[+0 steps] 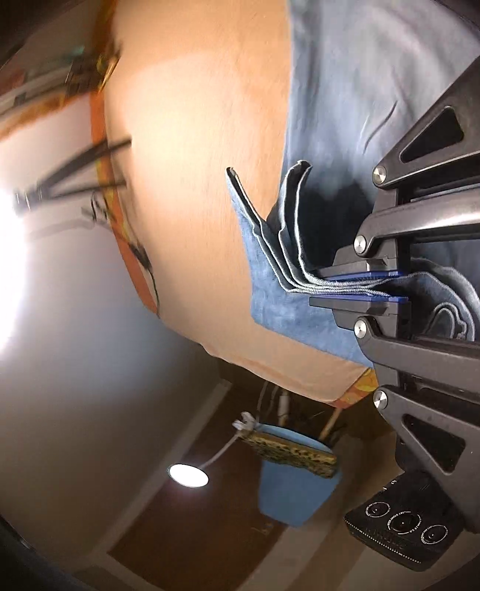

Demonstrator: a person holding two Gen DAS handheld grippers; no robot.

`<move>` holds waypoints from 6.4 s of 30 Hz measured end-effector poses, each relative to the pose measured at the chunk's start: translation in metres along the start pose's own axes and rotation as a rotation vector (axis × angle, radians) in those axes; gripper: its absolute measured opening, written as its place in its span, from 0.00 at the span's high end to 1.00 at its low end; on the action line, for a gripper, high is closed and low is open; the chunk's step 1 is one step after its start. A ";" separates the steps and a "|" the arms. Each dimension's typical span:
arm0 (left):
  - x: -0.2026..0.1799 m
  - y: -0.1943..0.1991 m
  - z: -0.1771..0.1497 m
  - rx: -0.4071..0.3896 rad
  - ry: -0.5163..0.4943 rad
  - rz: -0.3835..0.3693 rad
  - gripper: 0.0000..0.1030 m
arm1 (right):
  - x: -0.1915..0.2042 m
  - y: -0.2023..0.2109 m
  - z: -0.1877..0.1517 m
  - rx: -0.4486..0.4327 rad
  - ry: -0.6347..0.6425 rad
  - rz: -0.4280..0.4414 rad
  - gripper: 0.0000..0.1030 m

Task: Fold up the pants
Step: 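Fold the lifted edge over onto the jeans with both grippers, then open both grippers and release the folded edge, then grasp the end of the folded jeans with both grippers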

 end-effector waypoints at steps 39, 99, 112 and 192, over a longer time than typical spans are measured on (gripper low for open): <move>-0.276 -0.175 0.049 0.154 -0.216 -0.379 0.86 | -0.230 0.295 -0.060 -0.316 -0.177 -0.176 0.96; -0.281 -0.225 0.041 0.242 -0.179 -0.364 0.74 | -0.320 0.322 -0.061 -0.213 -0.096 -0.559 0.62; -0.117 -0.073 0.105 -0.053 -0.019 -0.064 0.74 | -0.229 0.315 -0.053 -0.264 0.030 -0.416 0.51; -0.003 -0.100 -0.056 0.003 0.357 0.168 0.49 | -0.040 -0.045 -0.058 0.388 0.251 -0.348 0.98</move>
Point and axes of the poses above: each gripper's, at about its wrist camera, not at the fingertips, and y roughly against the way its jaws point, x to its left, z to its top, the point moved 6 cm from there along -y, roughly the way its jaws point, and after that the axes turned 2 degrees about z, right-handed, at the moved point
